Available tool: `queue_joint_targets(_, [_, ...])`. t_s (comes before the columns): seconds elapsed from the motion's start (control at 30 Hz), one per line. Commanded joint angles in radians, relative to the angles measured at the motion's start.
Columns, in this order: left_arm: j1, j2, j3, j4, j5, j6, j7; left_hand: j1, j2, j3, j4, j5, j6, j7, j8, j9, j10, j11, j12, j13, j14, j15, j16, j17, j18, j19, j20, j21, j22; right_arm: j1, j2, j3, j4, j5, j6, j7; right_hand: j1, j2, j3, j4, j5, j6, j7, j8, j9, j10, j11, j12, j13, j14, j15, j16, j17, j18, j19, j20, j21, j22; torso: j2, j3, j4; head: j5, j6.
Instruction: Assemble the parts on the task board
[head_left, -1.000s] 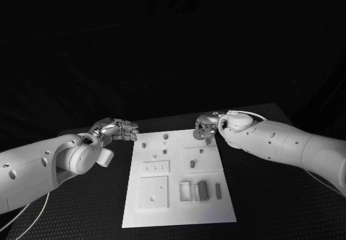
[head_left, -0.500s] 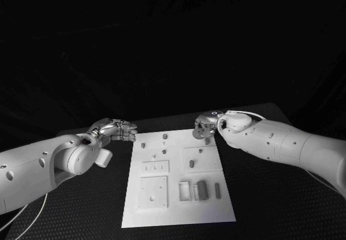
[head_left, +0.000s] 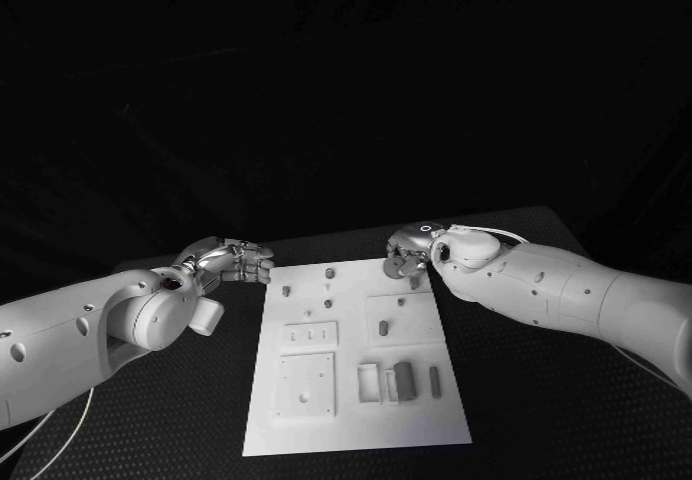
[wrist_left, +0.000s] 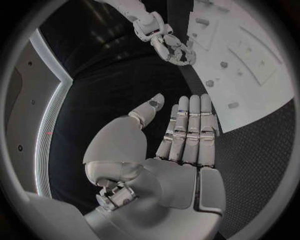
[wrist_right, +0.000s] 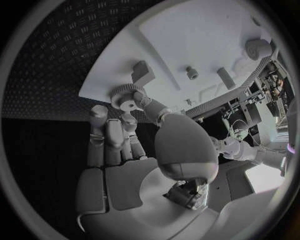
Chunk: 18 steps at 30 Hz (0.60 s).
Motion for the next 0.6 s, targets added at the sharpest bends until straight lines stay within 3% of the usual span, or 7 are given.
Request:
queue_joint_targets(0.03, [0.000,0.000,0.001,0.002,-0.002,0.008,0.006,-0.006,-0.003,-0.004,0.001,-0.004,-0.004,0.003,-0.004,0.001,-0.002,0.002,-0.006,0.002,0.003,0.004,-0.007,0.001,0.017,-0.001,0.004,-0.004,0.001,-0.010,-0.001,-0.006,0.014,-0.069,-0.035,-0.074,-0.012,-0.002,0.001,0.003,-0.001,0.178,-0.003,0.004,0.020,0.009,-0.004,0.004,-0.003,0.012,0.000,0.005,0.005,0.045,0.008,-0.001,0.005,0.016,0.000,-0.0001,0.0562,0.000,0.002])
queue_joint_targets(0.3, [0.001,-0.002,0.001,0.004,-0.004,0.003,0.009,-0.006,-0.003,-0.004,0.001,-0.004,-0.004,0.003,-0.004,0.001,-0.002,0.002,-0.006,0.002,0.003,0.004,-0.007,0.002,0.017,-0.001,0.004,-0.004,0.001,0.002,0.000,-0.004,0.060,-0.135,-0.099,-0.123,-0.026,-0.019,0.003,0.005,-0.001,0.192,-0.009,0.007,0.024,0.022,-0.010,0.005,-0.009,0.034,-0.006,0.008,0.021,0.045,0.019,-0.006,0.008,0.015,0.000,-0.0001,0.0561,0.001,0.006])
queue_joint_targets(0.6, [0.001,-0.002,0.001,0.005,-0.004,-0.001,0.011,-0.006,-0.004,-0.003,0.000,-0.004,-0.004,0.003,-0.004,0.002,-0.002,0.002,-0.007,0.002,0.003,0.004,-0.008,0.002,0.017,-0.001,0.004,-0.004,0.002,0.015,0.009,-0.003,0.153,-0.214,-0.145,-0.161,-0.034,-0.033,0.011,0.006,-0.001,0.202,-0.013,0.007,0.027,0.034,-0.014,0.003,-0.015,0.048,-0.010,0.007,0.027,0.045,0.033,-0.013,0.010,0.014,0.000,-0.0014,0.0560,0.007,0.013])
